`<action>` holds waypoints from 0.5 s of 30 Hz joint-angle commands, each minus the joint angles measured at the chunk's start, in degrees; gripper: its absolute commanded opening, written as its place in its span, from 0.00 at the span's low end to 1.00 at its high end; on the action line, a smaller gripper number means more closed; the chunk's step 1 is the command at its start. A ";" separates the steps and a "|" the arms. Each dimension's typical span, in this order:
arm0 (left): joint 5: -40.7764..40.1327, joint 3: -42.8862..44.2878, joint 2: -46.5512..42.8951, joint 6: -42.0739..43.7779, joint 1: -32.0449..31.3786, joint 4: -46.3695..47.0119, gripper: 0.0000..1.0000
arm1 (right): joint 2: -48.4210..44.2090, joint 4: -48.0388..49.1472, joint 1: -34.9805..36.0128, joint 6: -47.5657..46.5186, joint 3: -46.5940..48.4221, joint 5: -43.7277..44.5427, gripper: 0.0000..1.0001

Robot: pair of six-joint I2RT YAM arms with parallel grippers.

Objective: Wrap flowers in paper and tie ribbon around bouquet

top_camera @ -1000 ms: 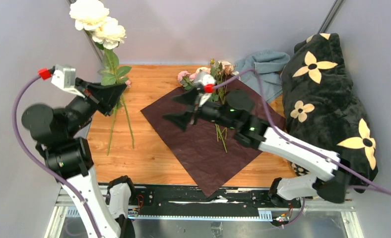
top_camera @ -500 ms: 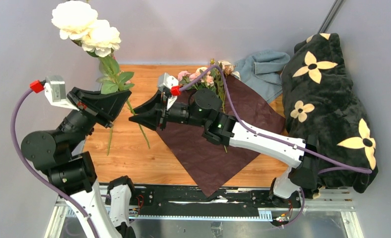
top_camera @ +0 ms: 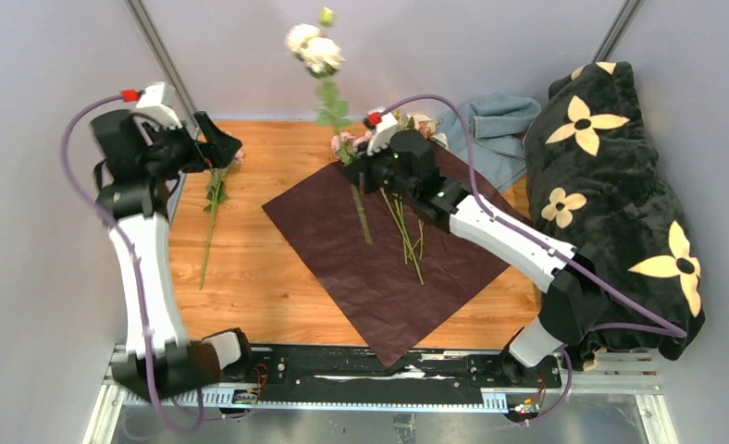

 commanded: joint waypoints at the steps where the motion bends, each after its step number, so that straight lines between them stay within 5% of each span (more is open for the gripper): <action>1: -21.54 -3.28 13.27 22.14 -0.12 -13.90 1.00 | -2.08 -16.50 -6.30 -2.10 -6.46 9.71 0.00; 5: -33.37 -5.18 24.28 27.76 -0.07 -13.83 0.99 | 1.58 -20.61 -10.60 -4.59 -8.85 15.12 0.00; 12: -40.18 -6.39 37.72 28.81 -0.25 -10.55 0.94 | 13.09 -24.41 -17.64 -3.08 -7.44 14.74 0.01; 15: -41.76 -4.87 42.60 28.37 -0.37 -9.89 0.92 | 15.71 -26.11 -18.04 -4.71 -5.21 15.53 0.34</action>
